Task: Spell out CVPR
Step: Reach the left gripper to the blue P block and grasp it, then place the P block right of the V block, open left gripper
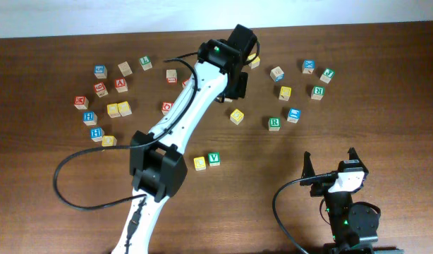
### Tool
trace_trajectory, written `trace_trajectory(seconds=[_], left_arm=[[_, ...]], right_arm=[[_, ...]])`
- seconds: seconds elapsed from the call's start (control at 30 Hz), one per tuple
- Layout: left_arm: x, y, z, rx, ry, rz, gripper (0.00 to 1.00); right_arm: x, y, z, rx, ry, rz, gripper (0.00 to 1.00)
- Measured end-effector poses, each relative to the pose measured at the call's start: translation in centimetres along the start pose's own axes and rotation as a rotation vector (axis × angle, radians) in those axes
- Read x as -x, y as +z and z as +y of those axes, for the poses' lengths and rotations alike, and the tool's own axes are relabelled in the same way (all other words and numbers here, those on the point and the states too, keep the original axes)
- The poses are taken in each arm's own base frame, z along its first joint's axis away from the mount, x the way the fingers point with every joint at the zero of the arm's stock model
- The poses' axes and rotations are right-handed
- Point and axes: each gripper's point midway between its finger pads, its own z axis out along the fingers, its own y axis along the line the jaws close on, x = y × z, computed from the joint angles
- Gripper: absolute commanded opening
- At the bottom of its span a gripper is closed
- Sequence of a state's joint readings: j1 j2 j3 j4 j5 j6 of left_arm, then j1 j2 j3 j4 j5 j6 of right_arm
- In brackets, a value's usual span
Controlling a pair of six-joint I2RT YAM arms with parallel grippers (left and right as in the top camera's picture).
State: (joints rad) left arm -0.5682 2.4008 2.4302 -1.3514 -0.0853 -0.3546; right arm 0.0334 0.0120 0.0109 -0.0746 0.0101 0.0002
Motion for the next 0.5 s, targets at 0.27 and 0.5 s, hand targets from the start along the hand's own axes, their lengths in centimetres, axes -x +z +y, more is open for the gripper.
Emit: trace_trajectory(seconds=[0.27,0.5], left_arm=[[-8.9,-1.0,1.1,0.073,-0.096,0.348,0.18],[-14.7,4.8,-6.1,0.071,-0.082,0.383,0.21]], right_arm=[[0.0,0.0,0.0,0.000,0.001,0.000,0.98],[0.0,0.0,0.0,0.000,0.000,0.000,0.98]])
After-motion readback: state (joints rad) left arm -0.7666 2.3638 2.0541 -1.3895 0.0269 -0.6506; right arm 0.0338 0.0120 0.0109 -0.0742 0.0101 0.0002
